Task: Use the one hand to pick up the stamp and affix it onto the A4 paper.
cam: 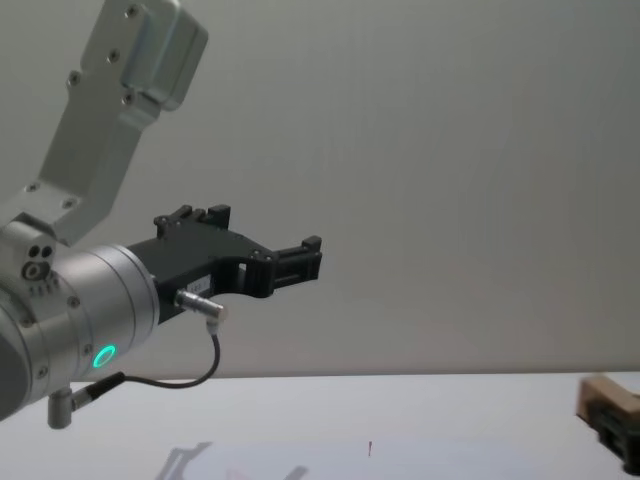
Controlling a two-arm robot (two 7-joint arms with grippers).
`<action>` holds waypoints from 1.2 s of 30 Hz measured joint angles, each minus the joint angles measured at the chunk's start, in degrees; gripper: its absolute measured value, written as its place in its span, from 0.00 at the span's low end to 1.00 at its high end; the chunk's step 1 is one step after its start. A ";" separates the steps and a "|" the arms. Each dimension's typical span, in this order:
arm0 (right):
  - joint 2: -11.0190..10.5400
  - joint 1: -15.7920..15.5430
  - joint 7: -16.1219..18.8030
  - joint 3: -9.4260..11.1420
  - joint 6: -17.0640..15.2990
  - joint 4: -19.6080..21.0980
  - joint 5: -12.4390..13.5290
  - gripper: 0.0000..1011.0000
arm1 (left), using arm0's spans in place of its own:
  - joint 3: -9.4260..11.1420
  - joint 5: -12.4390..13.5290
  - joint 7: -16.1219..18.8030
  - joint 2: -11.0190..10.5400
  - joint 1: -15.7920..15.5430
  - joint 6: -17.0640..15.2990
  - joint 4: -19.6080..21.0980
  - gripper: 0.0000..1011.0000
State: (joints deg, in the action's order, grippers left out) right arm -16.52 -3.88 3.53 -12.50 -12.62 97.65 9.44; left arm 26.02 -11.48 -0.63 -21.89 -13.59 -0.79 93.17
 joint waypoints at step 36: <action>5.11 11.72 18.03 -2.58 -5.77 -13.12 0.31 0.22 | 0.00 0.00 0.00 0.00 0.00 0.00 0.00 0.99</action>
State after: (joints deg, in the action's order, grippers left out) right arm -11.41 7.84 21.56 -15.08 -18.39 84.54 9.75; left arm 26.02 -11.48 -0.63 -21.89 -13.59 -0.80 93.17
